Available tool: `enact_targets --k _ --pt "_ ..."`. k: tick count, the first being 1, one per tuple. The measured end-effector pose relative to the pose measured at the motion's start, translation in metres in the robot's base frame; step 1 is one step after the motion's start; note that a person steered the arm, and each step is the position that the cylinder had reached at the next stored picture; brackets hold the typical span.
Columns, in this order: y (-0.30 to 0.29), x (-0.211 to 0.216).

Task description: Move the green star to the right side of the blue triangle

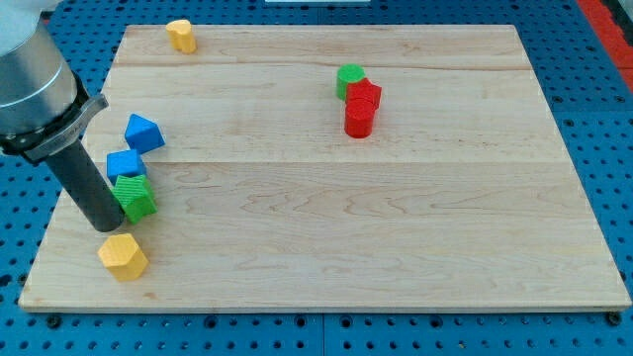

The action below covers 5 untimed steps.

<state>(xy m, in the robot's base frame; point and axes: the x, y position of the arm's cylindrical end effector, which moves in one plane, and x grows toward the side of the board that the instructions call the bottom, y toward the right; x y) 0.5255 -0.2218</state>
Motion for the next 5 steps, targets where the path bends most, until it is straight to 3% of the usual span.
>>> enact_targets --k 1,4,5 --pt "-0.008 -0.003" --pt "0.111 -0.078" --pt "0.111 -0.106"
